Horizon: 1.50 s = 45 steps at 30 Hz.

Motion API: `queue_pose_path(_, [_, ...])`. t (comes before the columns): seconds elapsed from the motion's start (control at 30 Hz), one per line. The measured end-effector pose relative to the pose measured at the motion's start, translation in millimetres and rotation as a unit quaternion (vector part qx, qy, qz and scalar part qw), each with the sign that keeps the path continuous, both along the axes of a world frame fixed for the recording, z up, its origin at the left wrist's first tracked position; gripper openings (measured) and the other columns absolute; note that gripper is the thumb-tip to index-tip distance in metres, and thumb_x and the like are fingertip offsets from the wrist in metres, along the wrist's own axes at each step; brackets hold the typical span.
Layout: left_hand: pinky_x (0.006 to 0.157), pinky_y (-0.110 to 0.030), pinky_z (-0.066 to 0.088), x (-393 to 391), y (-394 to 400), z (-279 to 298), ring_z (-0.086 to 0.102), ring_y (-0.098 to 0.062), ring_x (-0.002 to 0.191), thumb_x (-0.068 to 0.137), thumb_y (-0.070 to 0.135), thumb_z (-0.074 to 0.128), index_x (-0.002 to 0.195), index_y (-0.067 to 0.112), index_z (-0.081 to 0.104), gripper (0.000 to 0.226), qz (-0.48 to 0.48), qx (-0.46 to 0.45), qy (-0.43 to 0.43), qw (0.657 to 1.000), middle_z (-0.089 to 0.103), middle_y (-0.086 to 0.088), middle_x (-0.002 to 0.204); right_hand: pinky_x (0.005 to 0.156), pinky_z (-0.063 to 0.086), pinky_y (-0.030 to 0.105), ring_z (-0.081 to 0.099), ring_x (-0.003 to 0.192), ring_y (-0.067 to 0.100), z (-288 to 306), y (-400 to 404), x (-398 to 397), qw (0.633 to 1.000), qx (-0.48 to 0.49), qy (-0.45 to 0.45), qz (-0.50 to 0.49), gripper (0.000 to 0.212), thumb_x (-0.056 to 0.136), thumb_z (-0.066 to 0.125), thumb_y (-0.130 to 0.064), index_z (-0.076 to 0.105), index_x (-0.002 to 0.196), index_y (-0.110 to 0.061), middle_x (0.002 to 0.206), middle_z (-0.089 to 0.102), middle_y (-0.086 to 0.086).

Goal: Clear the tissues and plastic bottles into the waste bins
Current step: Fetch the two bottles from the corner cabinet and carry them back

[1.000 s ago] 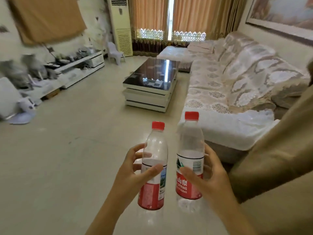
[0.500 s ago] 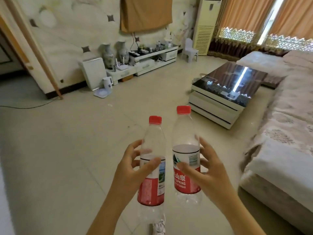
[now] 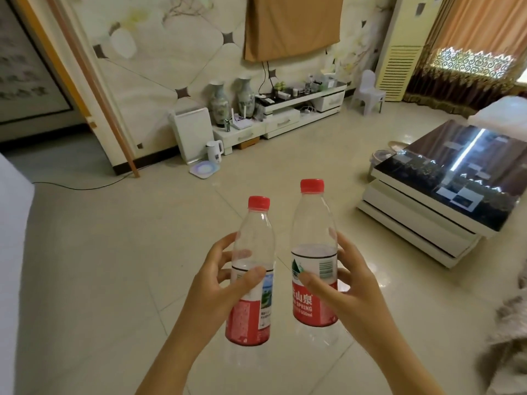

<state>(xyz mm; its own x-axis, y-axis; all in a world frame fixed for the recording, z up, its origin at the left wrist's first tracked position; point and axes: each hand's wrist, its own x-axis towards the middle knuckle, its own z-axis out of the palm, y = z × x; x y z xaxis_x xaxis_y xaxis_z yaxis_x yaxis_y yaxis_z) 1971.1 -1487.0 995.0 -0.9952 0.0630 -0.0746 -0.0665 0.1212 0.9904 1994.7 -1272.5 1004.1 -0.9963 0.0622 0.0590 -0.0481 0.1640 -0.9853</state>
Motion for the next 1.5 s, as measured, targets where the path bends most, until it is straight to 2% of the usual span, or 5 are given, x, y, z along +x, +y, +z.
queue_pose_path(0.33, [0.087, -0.042, 0.056, -209.3, 7.6, -15.4, 0.066, -0.015, 0.105, 0.047, 0.067, 0.077, 0.121, 0.055, 0.046, 0.081, -0.014, 0.046, -0.009, 0.999, 0.065, 0.016, 0.115, 0.063, 0.055, 0.018, 0.059, 0.097, -0.009, -7.1, 8.1, -196.3, 1.0, 0.011, -0.014, -0.018, 0.079, 0.057, 0.072, -0.049, 0.031, 0.125, -0.058, 0.11, 0.054, -0.03])
queue_pose_path(0.47, [0.088, -0.042, 0.056, -294.0, 12.1, -13.9, 0.065, -0.015, 0.106, 0.05, 0.065, 0.075, 0.125, 0.052, 0.045, 0.082, -0.036, 0.04, -0.009, 0.999, 0.064, 0.017, 0.117, 0.067, 0.056, 0.021, 0.061, 0.098, -0.005, -2.5, 9.1, -274.8, 0.999, 0.019, -0.016, -0.03, 0.079, 0.06, 0.073, -0.046, 0.032, 0.127, -0.057, 0.115, 0.055, -0.025])
queue_pose_path(0.77, [0.087, -0.038, 0.056, -476.9, 25.2, -3.2, 0.065, -0.014, 0.106, 0.05, 0.063, 0.074, 0.124, 0.053, 0.045, 0.079, -0.054, 0.036, -0.011, 0.998, 0.064, 0.018, 0.116, 0.058, 0.052, 0.015, 0.057, 0.094, -0.013, 6.1, 25.2, -451.7, 0.998, 0.014, -0.021, -0.061, 0.076, 0.058, 0.072, -0.046, 0.032, 0.122, -0.057, 0.114, 0.051, -0.026])
queue_pose_path(1.03, [0.089, -0.042, 0.056, -663.1, 68.5, -13.0, 0.064, -0.014, 0.108, 0.05, 0.063, 0.075, 0.121, 0.057, 0.045, 0.076, -0.045, 0.033, -0.01, 0.998, 0.064, 0.02, 0.116, 0.066, 0.054, 0.021, 0.061, 0.096, 0.0, -8.0, 67.4, -637.2, 0.997, 0.018, -0.03, -0.068, 0.082, 0.058, 0.072, -0.048, 0.03, 0.128, -0.055, 0.115, 0.052, -0.025])
queue_pose_path(1.5, [0.092, -0.046, 0.053, -977.1, 127.4, -17.0, 0.064, -0.016, 0.109, 0.05, 0.063, 0.077, 0.12, 0.057, 0.048, 0.077, -0.056, 0.026, -0.016, 0.998, 0.064, 0.018, 0.117, 0.071, 0.052, 0.021, 0.061, 0.097, 0.002, -0.6, 141.7, -952.8, 0.995, 0.031, -0.039, -0.09, 0.091, 0.058, 0.074, -0.05, 0.03, 0.138, -0.048, 0.118, 0.054, -0.024])
